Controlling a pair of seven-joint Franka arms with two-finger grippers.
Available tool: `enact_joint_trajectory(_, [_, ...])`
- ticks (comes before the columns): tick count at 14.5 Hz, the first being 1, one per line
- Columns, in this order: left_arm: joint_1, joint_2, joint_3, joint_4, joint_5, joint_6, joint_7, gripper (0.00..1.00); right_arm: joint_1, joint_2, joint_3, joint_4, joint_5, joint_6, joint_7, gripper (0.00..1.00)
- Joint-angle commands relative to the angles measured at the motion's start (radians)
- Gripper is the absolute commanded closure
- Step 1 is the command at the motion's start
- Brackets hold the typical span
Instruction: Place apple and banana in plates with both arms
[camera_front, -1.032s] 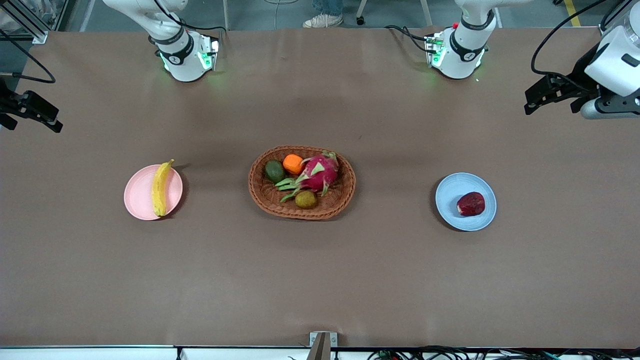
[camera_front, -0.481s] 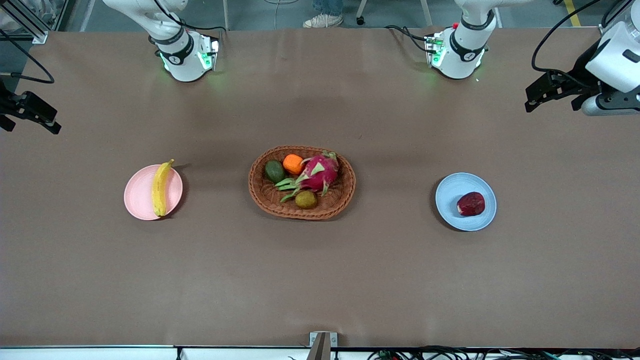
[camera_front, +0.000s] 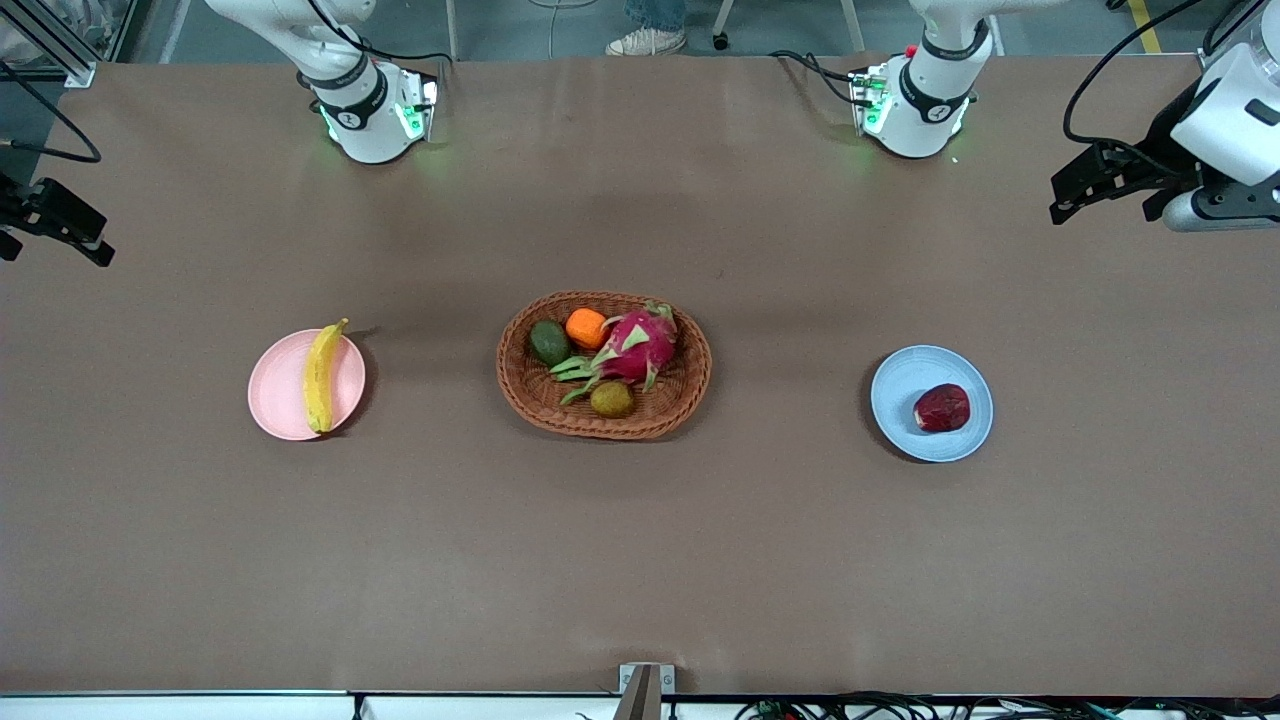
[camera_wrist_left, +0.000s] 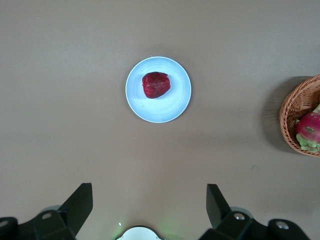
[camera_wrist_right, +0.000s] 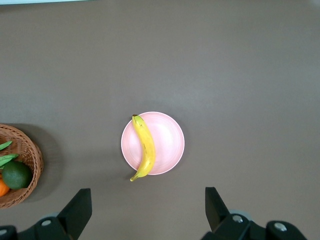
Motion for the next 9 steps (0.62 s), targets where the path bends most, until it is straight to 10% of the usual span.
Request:
enact_joint_trajectory(1, [0.002,-0.014,-0.001,-0.006,0.017,-0.009,0.013,0.0,-0.001,-0.018,0.003,-0.009,-0.005,-0.008,-0.007,0.0])
enact_joint_trajectory(9, [0.0,-0.006,-0.001,0.005,0.018,-0.008,0.013,0.0,0.001,-0.017,0.004,-0.001,0.0,-0.021,-0.001,0.0])
